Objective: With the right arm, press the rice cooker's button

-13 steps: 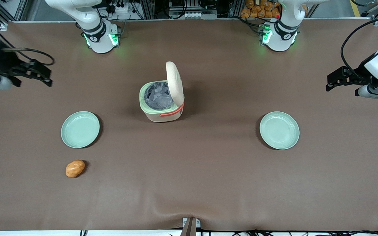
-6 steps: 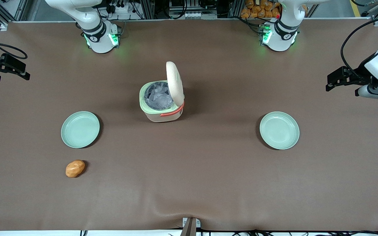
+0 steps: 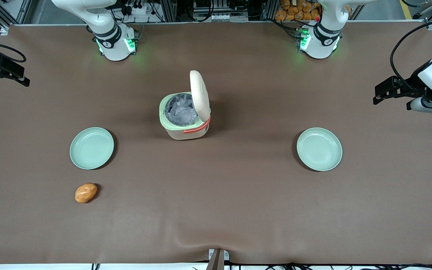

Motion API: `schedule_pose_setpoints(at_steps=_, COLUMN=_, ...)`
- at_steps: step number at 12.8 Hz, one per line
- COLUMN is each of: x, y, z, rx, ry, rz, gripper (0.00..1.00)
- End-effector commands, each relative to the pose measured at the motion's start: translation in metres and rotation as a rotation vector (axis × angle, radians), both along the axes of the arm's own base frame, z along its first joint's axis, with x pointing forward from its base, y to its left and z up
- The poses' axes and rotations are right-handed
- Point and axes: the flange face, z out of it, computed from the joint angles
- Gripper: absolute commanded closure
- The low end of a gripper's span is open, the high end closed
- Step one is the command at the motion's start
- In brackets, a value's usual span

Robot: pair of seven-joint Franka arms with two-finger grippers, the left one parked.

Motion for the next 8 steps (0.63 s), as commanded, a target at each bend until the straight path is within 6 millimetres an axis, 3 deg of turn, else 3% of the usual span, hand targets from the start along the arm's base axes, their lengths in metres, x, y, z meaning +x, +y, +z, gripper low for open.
schedule_pose_setpoints(at_steps=1, x=-0.0081, y=0.0003, z=0.0056, rx=0.013, ry=-0.009, rz=0.017, gripper=0.00)
schedule_pose_setpoints(at_steps=8, x=-0.0072, y=0.0061, z=0.0072, rx=0.019, ry=-0.014, rz=0.026, gripper=0.00)
